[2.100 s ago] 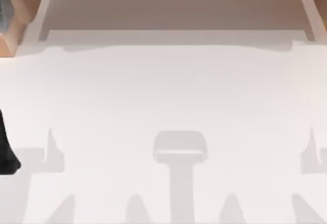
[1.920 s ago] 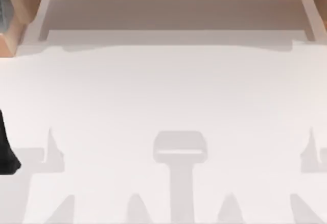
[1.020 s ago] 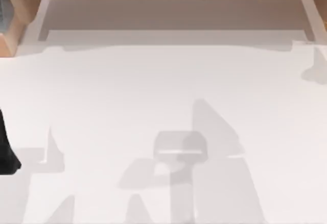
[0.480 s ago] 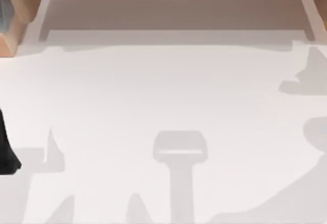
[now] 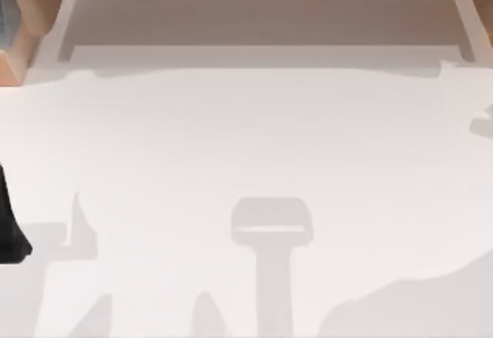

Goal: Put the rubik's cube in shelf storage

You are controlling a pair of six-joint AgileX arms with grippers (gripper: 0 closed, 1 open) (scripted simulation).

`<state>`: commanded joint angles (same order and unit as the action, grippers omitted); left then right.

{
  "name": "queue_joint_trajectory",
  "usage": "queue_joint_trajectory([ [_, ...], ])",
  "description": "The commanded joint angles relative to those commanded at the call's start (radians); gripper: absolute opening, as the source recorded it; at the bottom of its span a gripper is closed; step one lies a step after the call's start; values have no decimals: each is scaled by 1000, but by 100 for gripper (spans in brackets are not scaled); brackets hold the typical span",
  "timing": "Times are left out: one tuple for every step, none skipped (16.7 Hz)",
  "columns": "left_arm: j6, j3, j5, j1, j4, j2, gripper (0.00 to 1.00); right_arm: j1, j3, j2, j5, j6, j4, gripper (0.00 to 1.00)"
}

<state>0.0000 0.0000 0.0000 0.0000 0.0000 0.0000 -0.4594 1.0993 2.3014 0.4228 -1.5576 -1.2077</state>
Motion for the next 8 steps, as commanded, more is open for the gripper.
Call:
queue_joint_trajectory([
  [0, 0, 0, 0, 0, 0, 100, 0, 0, 0, 0, 0, 0, 100],
  [0, 0, 0, 0, 0, 0, 100, 5, -5, -2, -1, 1, 3, 100],
  [0, 0, 0, 0, 0, 0, 100, 5, -1, -1, -2, 1, 4, 100],
  [0, 0, 0, 0, 0, 0, 100, 6, 11, 4, -5, 0, 8, 100],
  [0, 0, 0, 0, 0, 0, 100, 9, 27, 11, -9, 0, 17, 100],
  [0, 0, 0, 0, 0, 0, 100, 12, 47, 20, -12, 0, 27, 100],
  [0, 0, 0, 0, 0, 0, 100, 16, 68, 30, -16, -1, 38, 100],
  [0, 0, 0, 0, 0, 0, 100, 19, 87, 39, -19, -1, 49, 100],
])
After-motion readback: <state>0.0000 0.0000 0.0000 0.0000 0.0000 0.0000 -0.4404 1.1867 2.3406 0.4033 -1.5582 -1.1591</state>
